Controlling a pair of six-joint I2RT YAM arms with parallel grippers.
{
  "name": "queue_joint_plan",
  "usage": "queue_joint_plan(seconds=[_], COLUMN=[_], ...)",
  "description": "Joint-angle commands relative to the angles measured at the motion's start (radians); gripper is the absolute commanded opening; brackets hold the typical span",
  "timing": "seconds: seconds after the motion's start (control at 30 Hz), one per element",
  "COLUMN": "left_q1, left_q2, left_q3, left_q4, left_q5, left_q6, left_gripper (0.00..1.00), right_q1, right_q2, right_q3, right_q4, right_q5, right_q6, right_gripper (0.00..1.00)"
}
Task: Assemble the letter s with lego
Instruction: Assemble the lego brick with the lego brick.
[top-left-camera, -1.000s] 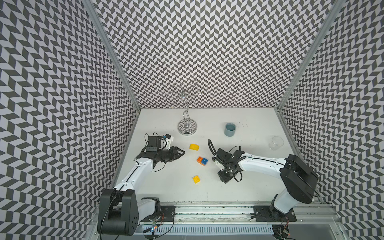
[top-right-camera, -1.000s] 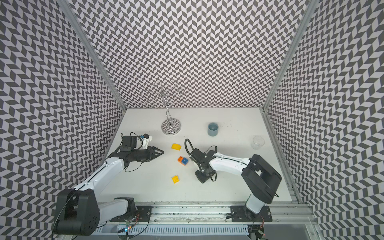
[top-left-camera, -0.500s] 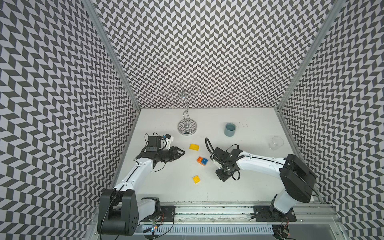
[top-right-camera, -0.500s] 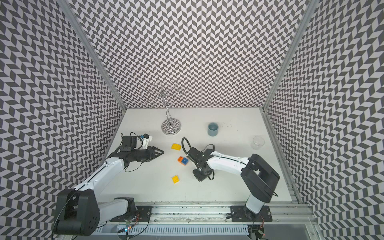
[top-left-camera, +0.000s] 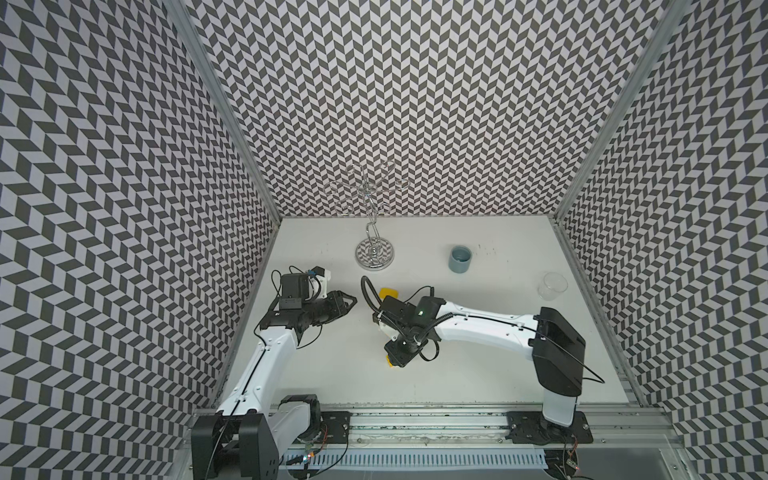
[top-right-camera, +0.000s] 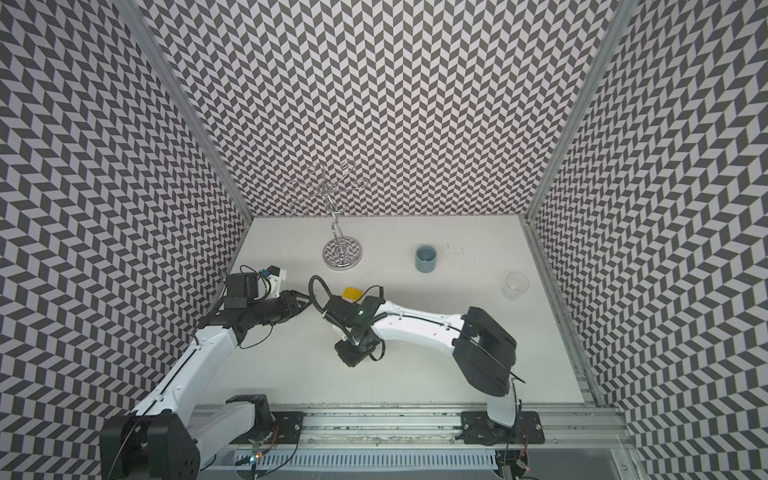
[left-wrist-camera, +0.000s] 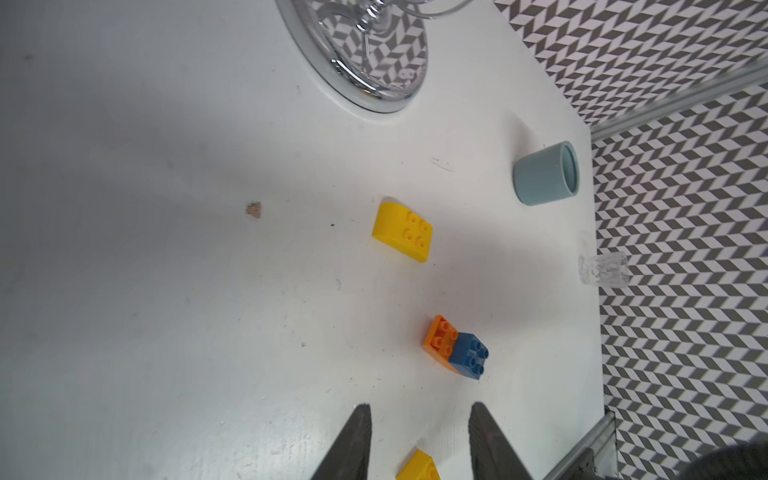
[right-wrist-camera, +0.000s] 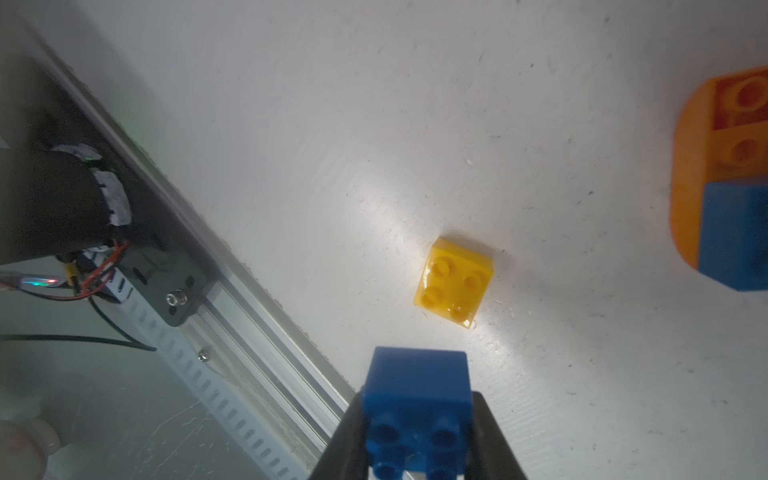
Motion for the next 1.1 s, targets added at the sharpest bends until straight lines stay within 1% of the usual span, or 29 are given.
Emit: queue_joint_plan(seconds=[0.0, 0.1, 0.13, 0.27, 0.4, 0.5, 0.83, 1.07], left_q1=[0.013, 0.020, 0.022, 0.023, 0.023, 0.022, 0.023, 0.023], left_q2=[-0.003, 0.009, 0.011, 0.008, 0.006, 0.015, 0.028, 0.037], left_q3=[0.055, 0.067, 0.067, 0.063, 0.056, 0.054, 0.047, 0.044], left_q4=[-0.054, -0.054, -0.055, -0.060, -0.060, -0.052, -0.043, -0.038], left_q5=[-0.100, -0.101, -0.103, -0.118, -0.121, -0.118, -0.111, -0.108], left_q6=[0.020, 0.019, 0.046, 0.068, 0.070, 0.071, 0.072, 0.070], left_gripper=[0.41, 0.42, 0.41, 0.42, 0.42, 0.42, 0.42, 0.42], right_q1=[0.000, 0.001, 0.001, 0.001, 0.001, 0.000, -0.011, -0.021], right_q2=[0.050, 0.102, 0.112, 0.138, 0.164, 0.171, 0.182, 0.189], right_q3=[0.084, 0.122, 0.130, 0.139, 0.154, 0.163, 0.168, 0.182], right_q4=[-0.038, -0.051, -0.054, -0.066, -0.070, -0.070, -0.060, -0.059], right_q5=[0.000, 0.004, 0.004, 0.038, 0.038, 0.058, 0.068, 0.057], right_q6=[0.037, 0.037, 0.036, 0.043, 0.045, 0.051, 0.053, 0.049], right_gripper=[0.22, 0.22, 0.22, 0.22, 0.21, 0.21, 0.21, 0.21])
